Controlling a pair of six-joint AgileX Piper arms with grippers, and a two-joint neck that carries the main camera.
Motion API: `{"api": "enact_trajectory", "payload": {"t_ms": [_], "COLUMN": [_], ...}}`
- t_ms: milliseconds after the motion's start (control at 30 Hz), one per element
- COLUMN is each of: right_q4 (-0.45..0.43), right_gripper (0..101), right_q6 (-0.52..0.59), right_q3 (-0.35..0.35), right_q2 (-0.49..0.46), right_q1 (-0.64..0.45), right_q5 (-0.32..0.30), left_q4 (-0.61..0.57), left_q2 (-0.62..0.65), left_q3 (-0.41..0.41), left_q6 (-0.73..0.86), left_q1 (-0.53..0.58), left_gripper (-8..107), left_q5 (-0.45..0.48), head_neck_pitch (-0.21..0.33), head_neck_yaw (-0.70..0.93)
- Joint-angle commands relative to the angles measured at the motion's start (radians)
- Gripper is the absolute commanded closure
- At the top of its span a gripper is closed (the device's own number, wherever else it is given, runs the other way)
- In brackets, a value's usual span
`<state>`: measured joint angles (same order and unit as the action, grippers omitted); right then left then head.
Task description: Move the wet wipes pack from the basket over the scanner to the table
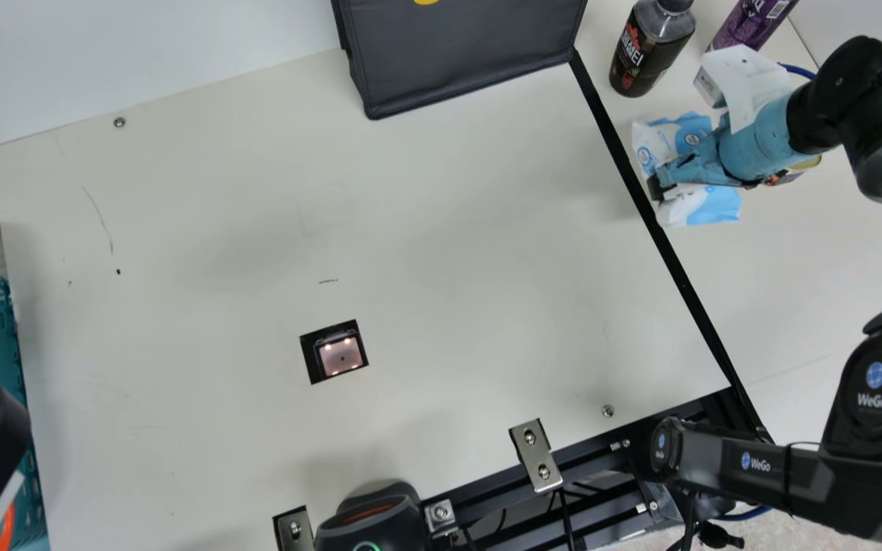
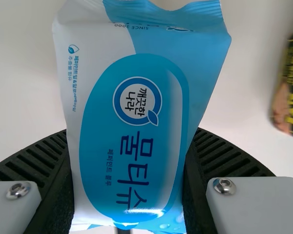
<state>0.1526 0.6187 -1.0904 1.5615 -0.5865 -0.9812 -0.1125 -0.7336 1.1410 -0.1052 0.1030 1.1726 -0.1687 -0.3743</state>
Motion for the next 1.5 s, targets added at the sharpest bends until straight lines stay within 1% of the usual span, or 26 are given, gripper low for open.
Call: {"api": "enact_trajectory", "payload": {"t_ms": [0,167,267,500,700,967,1233,1433,1467], "right_q4": [-0.038,-0.091,-0.107,-0.095,-0.061,-0.016,0.010,-0.005,-0.010], "right_gripper": [101,101,101,101,81,55,28,8,6], "right_q6": [0.006,0.014,0.022,0.062,0.097,0.134,0.144,0.119,0.112], "right_q3": [0.008,0.038,0.056,0.076,0.083,0.091,0.109,0.119,0.121], "right_q2": [0.011,0.042,0.065,0.113,0.137,0.145,0.105,0.059,0.050], "right_q1": [-0.004,-0.008,-0.009,-0.022,-0.037,-0.046,-0.044,-0.031,-0.028], "right_q5": [0.030,0.097,0.137,0.216,0.265,0.305,0.335,0.346,0.348], "left_q4": [0.000,0.000,0.000,0.000,0.000,0.000,0.000,0.000,0.000], "left_q2": [0.000,0.000,0.000,0.000,0.000,0.000,0.000,0.000,0.000], "left_q3": [0.000,0.000,0.000,0.000,0.000,0.000,0.000,0.000,0.000], "left_q6": [0.000,0.000,0.000,0.000,0.000,0.000,0.000,0.000,0.000], "left_q1": [0.000,0.000,0.000,0.000,0.000,0.000,0.000,0.000,0.000], "left_gripper": [9,9,9,9,9,9,9,9,9], "left_q5": [0.000,0.000,0.000,0.000,0.000,0.000,0.000,0.000,0.000], "head_neck_pitch": [0.030,0.030,0.030,0.030,0.030,0.030,0.030,0.030,0.030], "head_neck_yaw": [-0.002,-0.002,-0.002,-0.002,-0.002,-0.002,-0.002,-0.002,-0.002]}}
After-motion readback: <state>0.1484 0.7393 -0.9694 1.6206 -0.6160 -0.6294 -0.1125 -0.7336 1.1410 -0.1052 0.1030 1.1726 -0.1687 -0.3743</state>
